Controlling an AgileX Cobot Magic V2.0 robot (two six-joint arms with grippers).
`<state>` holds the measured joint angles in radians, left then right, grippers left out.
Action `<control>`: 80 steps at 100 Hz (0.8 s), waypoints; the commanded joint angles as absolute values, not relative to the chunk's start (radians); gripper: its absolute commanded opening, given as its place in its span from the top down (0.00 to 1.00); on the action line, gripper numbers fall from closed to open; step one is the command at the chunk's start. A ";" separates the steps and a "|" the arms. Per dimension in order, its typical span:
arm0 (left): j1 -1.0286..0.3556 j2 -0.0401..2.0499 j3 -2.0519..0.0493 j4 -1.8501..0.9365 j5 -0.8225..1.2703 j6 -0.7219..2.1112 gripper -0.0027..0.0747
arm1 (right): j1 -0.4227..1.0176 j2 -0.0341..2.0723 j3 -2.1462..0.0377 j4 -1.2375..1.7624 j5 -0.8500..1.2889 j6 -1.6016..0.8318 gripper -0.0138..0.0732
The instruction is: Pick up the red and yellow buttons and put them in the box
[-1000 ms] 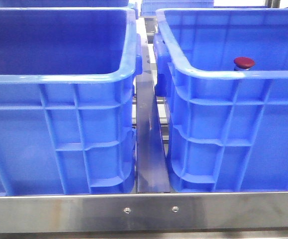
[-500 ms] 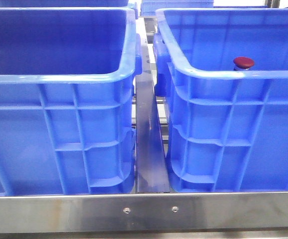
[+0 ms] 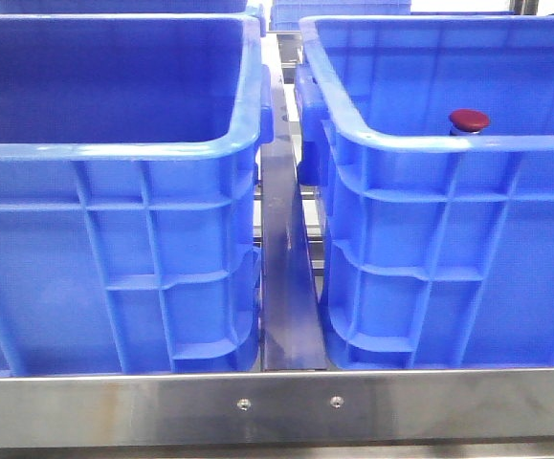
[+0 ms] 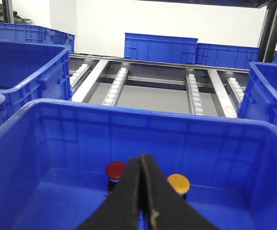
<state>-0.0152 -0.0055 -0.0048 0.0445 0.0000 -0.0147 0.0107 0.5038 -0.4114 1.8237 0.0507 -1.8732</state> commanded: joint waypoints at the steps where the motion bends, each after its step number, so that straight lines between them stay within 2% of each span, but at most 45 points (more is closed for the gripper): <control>1: -0.014 -0.038 0.044 0.036 -0.086 -0.021 0.99 | 0.012 0.506 -0.438 1.919 0.082 -1.875 0.92; 62: -0.014 -0.038 0.044 0.036 -0.086 -0.021 0.99 | 0.012 0.506 -0.438 1.869 0.089 -1.860 0.92; 71: -0.014 -0.038 0.044 0.036 -0.086 -0.021 0.99 | 0.012 0.506 -0.438 1.724 0.126 -1.749 0.92; 80: -0.014 -0.038 0.044 0.036 -0.086 -0.021 0.99 | 0.012 0.506 -0.438 1.511 0.132 -1.524 0.92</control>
